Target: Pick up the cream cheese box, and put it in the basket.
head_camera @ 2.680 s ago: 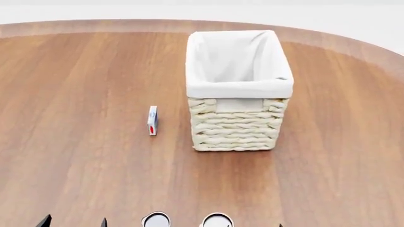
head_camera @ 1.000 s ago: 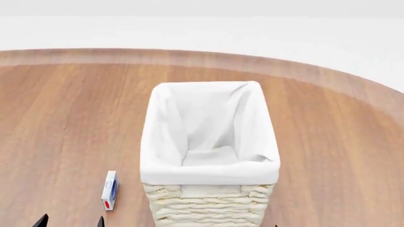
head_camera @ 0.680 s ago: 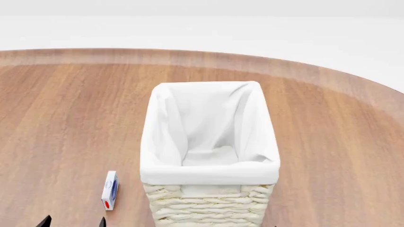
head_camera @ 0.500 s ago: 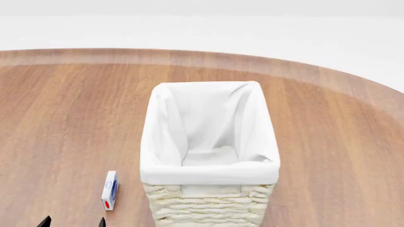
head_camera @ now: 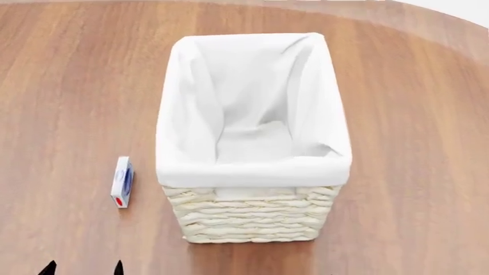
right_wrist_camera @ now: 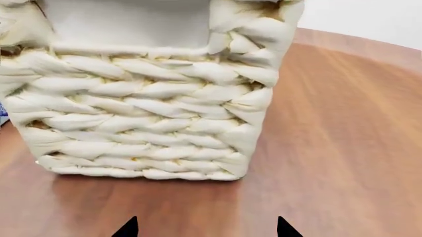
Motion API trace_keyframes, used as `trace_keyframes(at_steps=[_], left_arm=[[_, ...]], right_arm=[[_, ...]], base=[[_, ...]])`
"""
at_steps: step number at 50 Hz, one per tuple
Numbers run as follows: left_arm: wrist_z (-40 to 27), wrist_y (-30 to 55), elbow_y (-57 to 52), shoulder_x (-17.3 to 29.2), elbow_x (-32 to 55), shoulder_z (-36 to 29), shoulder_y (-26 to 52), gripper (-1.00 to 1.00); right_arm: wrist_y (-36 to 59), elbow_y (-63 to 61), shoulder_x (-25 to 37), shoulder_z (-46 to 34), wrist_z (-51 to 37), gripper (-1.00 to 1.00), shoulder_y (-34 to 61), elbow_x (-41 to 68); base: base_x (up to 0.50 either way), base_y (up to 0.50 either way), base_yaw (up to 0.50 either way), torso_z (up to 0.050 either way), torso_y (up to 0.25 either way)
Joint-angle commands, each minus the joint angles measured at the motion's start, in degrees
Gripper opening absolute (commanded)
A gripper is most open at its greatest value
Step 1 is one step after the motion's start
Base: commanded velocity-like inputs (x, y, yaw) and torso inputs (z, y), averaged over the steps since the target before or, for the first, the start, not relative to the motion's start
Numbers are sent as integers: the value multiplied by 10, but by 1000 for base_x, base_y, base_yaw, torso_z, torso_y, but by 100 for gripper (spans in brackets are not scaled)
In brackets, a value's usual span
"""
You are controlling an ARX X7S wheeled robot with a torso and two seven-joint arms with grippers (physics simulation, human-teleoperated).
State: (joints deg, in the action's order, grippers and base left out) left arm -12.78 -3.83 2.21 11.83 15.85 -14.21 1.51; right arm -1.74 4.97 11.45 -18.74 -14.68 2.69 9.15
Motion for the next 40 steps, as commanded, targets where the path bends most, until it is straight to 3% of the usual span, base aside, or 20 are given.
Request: trace_keyframes(at_steps=[1, 8, 11, 13, 14, 16, 22, 24, 29, 35, 40], left_arm=[[-12, -5, -7, 1, -2, 1, -1, 100], [14, 0, -5, 6, 32, 3, 6, 100], [70, 29, -2, 21, 88, -2, 26, 100], [53, 23, 3, 21, 70, 3, 37, 100], [55, 60, 30, 20, 91, 8, 68, 100], [60, 42, 53, 18, 81, 8, 82, 100], [90, 88, 132, 16, 115, 13, 161, 100], [55, 82, 136, 14, 89, 15, 170, 100], [73, 120, 162, 19, 110, 17, 219, 100], [135, 105, 318, 0, 129, 27, 313, 100], [156, 93, 369, -6, 127, 24, 338, 100]], right_arm=[[3, -6, 3, -4, -3, 100, 1, 0], [3, -8, 5, -5, -4, 100, 1, 4], [-3, 5, 3, -6, 0, 100, 4, 6], [-10, 21, 0, -8, 1, 100, 9, 5], [-13, 29, -2, -9, 2, 100, 10, 5], [-15, 27, 0, -11, 3, 100, 8, 5], [-13, 22, 2, -9, 1, 100, 7, 10], [-14, 23, 2, -10, 0, 100, 7, 10], [-14, 21, 4, -11, 0, 100, 5, 11], [-16, 23, 4, -11, 0, 100, 6, 14], [-13, 17, 6, -14, -2, 100, 5, 14]], base=[[0, 0, 0, 0, -250], [0, 0, 0, 0, -36], [0, 0, 0, 0, 0], [0, 0, 0, 0, 0], [0, 0, 0, 0, 0], [0, 0, 0, 0, 0], [0, 0, 0, 0, 0], [0, 0, 0, 0, 0], [0, 0, 0, 0, 0], [0, 0, 0, 0, 0], [0, 0, 0, 0, 0]])
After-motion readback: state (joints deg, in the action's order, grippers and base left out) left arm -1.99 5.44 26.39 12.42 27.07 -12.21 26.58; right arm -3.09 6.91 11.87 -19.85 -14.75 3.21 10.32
